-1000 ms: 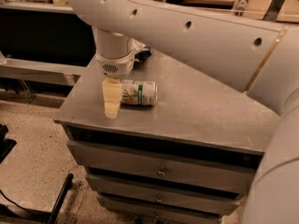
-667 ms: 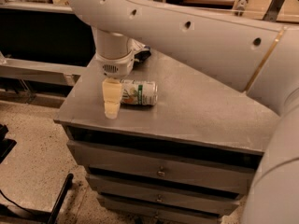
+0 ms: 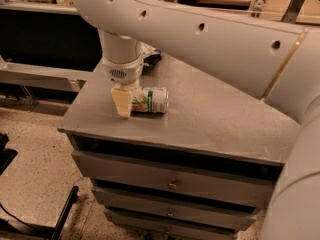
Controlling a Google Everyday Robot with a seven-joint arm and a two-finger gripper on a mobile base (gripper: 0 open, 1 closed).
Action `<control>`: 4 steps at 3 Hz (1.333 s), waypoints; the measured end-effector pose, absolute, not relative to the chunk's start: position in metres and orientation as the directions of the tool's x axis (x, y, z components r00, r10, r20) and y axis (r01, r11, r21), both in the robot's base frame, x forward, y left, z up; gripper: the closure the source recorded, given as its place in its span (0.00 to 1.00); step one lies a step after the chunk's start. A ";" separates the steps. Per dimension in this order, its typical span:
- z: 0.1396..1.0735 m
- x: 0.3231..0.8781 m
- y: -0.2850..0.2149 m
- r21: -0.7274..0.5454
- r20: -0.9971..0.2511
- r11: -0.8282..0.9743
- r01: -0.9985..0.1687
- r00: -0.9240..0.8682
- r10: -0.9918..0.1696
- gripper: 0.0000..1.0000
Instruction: Place 7up can upright
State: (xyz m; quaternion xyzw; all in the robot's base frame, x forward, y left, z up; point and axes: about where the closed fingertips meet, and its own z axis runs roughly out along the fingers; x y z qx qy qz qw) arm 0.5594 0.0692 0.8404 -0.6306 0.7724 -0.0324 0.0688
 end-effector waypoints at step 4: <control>0.907 0.555 0.082 -0.128 -0.240 0.144 -0.981 -0.110 -0.965 1.00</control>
Offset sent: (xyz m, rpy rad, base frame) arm -0.0016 0.0033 0.0099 0.0517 -0.0047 0.0311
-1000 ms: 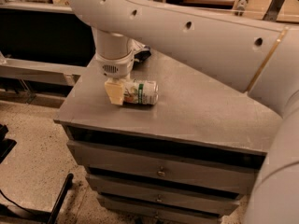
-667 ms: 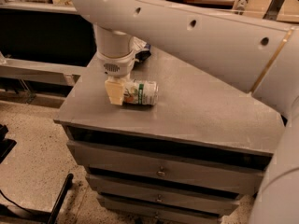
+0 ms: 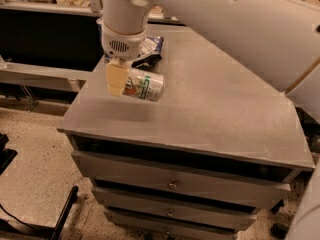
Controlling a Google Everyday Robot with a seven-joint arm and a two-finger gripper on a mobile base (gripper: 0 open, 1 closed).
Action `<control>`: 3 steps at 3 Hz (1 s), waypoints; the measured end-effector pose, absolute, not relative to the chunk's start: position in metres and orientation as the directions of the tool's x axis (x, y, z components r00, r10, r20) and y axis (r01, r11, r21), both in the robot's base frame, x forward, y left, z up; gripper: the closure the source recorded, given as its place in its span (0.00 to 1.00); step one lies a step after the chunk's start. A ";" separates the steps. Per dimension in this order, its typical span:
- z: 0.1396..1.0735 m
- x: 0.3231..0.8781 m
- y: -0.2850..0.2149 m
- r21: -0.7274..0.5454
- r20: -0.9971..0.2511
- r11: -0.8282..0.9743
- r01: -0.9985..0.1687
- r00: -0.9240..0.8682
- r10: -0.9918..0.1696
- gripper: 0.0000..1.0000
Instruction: Place 7up can upright
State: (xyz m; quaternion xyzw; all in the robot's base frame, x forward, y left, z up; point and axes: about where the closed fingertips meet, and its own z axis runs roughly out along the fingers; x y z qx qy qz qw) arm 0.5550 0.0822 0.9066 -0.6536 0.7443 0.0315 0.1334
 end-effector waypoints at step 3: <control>0.950 0.549 0.081 -0.115 -0.729 0.077 -0.990 0.032 -0.683 1.00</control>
Offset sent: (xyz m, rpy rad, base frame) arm -0.0065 -0.0243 0.0764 0.6655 -0.1103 0.1400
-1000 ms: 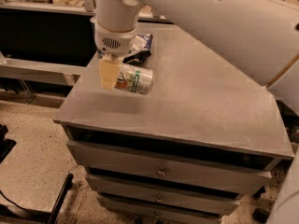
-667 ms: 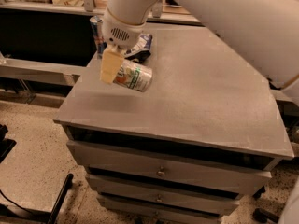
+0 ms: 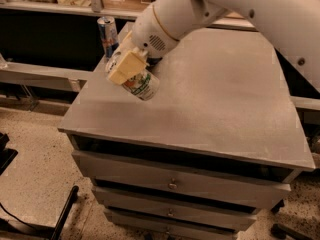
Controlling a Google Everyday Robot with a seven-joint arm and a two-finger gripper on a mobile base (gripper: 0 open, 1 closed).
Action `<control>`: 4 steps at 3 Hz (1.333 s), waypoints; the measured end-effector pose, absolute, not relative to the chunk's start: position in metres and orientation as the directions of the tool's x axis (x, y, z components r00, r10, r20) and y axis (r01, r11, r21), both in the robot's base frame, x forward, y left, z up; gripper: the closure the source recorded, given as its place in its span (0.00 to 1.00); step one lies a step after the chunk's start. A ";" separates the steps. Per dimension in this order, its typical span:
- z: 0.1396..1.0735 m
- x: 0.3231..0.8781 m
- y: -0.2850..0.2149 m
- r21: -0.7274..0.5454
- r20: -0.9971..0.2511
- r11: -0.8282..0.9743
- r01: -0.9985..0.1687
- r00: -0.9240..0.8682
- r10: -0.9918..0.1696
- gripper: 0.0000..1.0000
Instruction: Place 7up can upright
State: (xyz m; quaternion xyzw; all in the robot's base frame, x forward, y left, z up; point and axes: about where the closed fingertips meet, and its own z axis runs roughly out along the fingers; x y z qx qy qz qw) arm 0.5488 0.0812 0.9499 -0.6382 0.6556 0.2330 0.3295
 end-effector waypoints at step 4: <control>0.973 0.560 0.031 -0.088 -0.950 0.139 -0.986 0.041 -0.309 1.00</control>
Offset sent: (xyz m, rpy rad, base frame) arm 0.0003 -0.0247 0.0138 0.1708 -0.0358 -0.0305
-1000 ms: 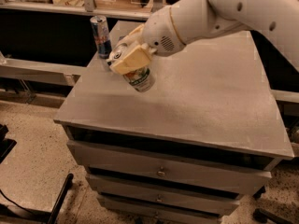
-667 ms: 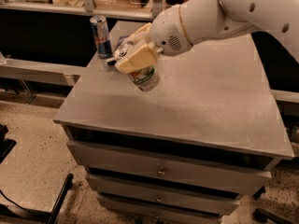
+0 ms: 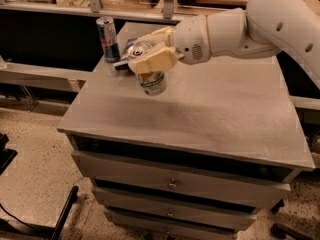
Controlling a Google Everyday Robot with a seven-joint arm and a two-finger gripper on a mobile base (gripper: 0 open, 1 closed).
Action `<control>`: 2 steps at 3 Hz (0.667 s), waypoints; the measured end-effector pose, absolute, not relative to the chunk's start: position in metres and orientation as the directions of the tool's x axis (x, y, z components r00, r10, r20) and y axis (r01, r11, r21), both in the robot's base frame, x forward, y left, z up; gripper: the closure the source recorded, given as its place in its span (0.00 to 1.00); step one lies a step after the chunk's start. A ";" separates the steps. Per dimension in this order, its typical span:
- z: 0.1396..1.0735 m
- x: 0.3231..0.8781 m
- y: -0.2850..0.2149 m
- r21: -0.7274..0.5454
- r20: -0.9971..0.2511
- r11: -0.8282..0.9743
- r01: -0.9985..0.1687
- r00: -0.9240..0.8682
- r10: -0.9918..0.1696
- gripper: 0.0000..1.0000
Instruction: Place 7up can upright
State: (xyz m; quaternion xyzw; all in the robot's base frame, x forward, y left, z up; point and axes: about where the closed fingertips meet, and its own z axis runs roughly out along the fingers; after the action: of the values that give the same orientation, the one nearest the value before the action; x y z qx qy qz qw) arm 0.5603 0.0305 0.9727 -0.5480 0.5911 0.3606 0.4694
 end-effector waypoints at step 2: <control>0.971 0.587 -0.014 0.000 -1.000 0.186 -0.982 -0.005 -0.029 1.00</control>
Offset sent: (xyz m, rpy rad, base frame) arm 0.0374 -0.0822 -0.0084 0.4160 0.0677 -0.0816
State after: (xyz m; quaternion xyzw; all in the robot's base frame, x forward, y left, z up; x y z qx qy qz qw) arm 0.5867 -0.0142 0.9711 -0.4575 0.5525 0.4443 0.5366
